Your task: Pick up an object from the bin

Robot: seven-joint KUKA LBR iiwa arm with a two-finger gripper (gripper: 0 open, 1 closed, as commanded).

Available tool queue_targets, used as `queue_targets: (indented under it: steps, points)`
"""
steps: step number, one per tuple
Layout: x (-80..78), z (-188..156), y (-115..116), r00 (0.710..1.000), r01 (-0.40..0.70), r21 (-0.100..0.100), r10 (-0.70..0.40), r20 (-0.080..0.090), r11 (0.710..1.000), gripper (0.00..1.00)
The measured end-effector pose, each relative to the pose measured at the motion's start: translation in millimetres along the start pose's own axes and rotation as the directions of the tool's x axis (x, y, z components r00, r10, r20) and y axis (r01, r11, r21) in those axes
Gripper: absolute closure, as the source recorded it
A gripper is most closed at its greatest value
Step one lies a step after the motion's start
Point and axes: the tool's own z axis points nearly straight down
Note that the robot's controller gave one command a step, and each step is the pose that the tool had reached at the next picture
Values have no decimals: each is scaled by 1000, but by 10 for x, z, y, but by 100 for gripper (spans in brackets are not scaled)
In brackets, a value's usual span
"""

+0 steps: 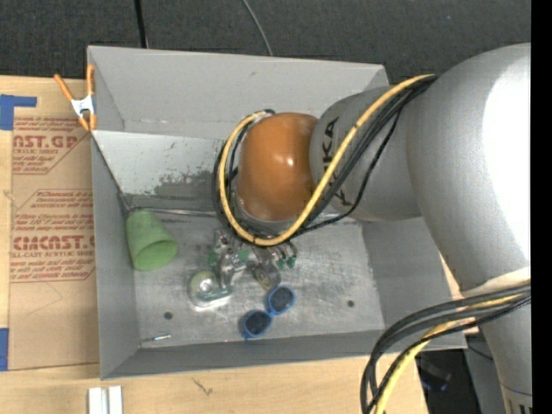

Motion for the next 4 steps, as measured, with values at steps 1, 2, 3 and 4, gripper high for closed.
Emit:
queue_targets:
  steps: [1, 2, 3, 4]
  points:
    - [-325, 99, -187, 1000, 1, -17, -1, -18, 1000, 100]
    - [-164, -1473, -153, 999, 36, 2, -35, -3, 999, 100]
    - [-117, 150, -243, 934, 358, -4, -358, -6, 934, 100]
    - [-101, 148, -249, 934, 358, -5, -358, -11, 934, 0]
